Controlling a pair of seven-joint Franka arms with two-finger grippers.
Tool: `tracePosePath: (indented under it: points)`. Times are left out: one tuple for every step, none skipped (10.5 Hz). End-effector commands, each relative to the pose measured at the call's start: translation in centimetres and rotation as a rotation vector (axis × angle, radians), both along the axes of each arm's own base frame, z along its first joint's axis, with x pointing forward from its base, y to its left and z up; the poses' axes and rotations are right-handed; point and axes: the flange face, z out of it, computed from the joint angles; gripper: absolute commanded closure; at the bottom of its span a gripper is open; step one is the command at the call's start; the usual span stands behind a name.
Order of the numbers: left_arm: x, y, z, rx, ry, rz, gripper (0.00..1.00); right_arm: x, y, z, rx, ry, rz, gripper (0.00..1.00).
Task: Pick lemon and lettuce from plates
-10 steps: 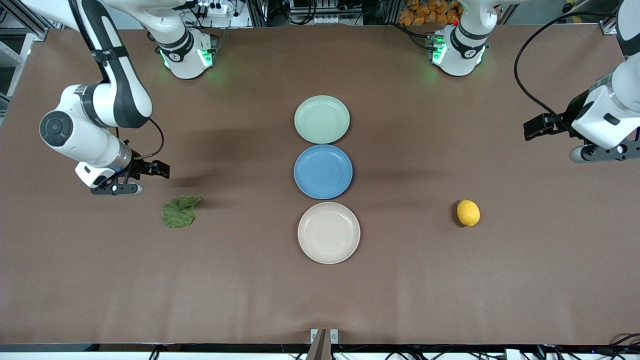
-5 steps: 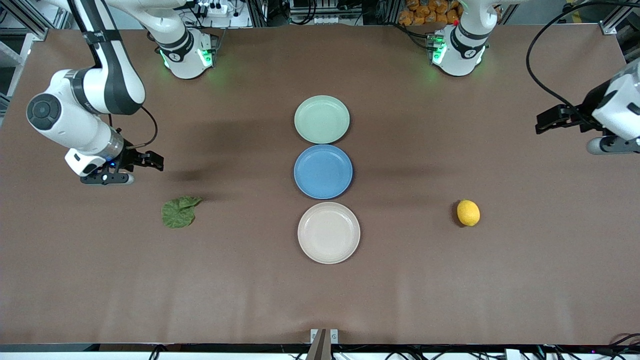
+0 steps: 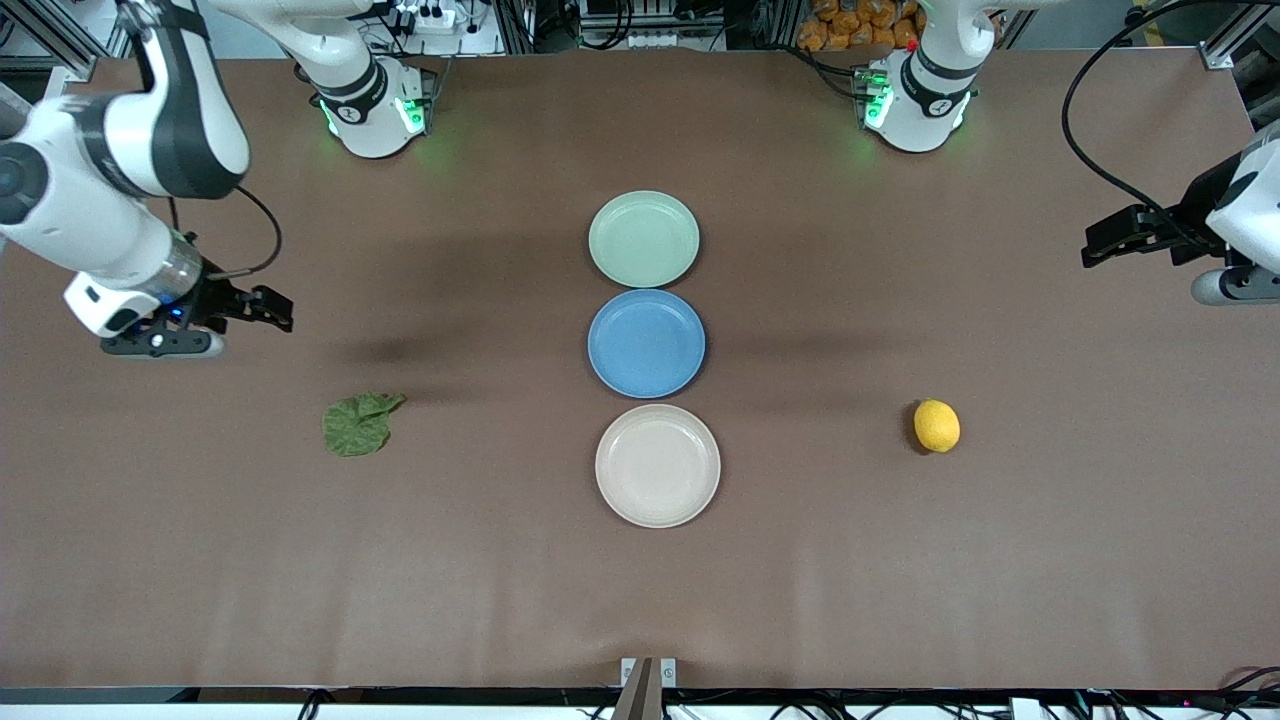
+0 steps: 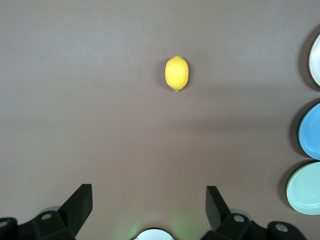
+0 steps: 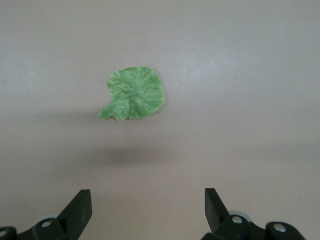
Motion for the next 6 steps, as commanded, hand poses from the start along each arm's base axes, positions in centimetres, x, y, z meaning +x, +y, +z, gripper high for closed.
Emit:
tracePosePath:
  points:
    - [0.0,-0.4,0.7,-0.023,-0.024,0.003,0.0,0.6,-0.6,5.8,-0.014,0.019,-0.017,0.0]
    - [0.1,-0.3,0.7,-0.023,-0.029,0.006,0.0,0.6,-0.6,7.9,-0.015,0.022,-0.018,0.0]
    - [0.1,-0.3,1.4,-0.023,-0.044,0.005,0.0,0.5,-0.6,10.1,-0.012,0.03,-0.021,0.0]
    - [0.0,-0.7,1.7,-0.023,-0.048,0.006,0.0,0.4,-0.5,12.4,-0.009,0.033,-0.023,0.0]
    - [0.0,-1.3,1.7,-0.018,-0.049,0.051,0.0,0.2,-0.4,14.7,-0.002,0.031,-0.023,0.0]
    - [0.0,-1.9,1.8,-0.013,-0.051,0.094,0.0,0.1,-0.3,16.6,0.002,0.013,-0.02,0.0]
